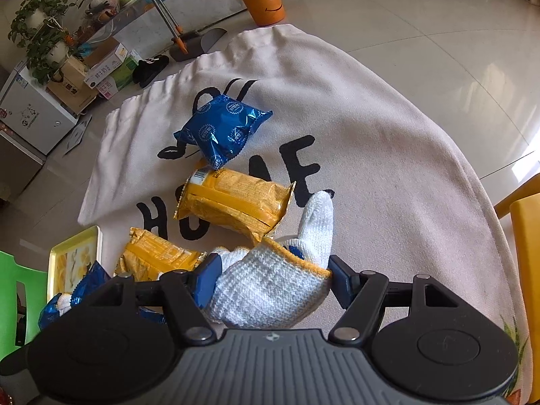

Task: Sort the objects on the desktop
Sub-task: 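Lift the blue packet with the left tool while the right tool carries the glove toward the tray, then release the blue packet into the yellow tray with the left tool while the right tool releases the glove there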

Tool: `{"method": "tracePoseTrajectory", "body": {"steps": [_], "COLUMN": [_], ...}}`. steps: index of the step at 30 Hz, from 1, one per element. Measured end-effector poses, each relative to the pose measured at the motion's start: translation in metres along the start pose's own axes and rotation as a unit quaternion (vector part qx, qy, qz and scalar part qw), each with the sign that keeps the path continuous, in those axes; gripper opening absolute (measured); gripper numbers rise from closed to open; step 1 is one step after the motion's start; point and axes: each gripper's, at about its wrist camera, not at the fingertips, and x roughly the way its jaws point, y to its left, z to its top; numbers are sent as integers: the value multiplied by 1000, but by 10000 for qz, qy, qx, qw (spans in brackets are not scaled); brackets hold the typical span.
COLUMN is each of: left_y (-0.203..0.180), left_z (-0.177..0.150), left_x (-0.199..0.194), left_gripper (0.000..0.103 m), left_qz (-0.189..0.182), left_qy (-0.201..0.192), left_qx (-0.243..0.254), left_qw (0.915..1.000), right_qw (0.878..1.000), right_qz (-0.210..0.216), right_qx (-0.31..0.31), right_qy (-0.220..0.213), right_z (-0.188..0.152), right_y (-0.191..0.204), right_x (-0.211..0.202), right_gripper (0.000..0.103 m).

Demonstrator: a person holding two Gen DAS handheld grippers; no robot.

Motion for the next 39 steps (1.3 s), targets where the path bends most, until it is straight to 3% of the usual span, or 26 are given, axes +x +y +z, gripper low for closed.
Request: {"method": "tracePoseTrajectory", "body": {"steps": [14,21,28,39], "left_y": [22,62,127,214], "left_z": [3,13,29,37], "left_x": [-6,-12,-31,-58], "left_gripper": [61,61,61,61], "left_qz": [246,361,593,813], "left_qy": [-71,-156,-415,-796], "left_qx": [-201,-796,-1721,-2744], "left_qw": [9995,9960,9824,9549], "right_qw": [9994,9986,9948,9730], "right_qz": [193,350,775,1870], "right_qx": [-272,-383,-662,-1257], "right_qy": [6,-43,-42,501], "right_z": [-5,-7,-13,-43], "right_y": [28,49,85,156], "right_x": [0,-1,-2,18], "right_gripper": [68,68,68,68]}}
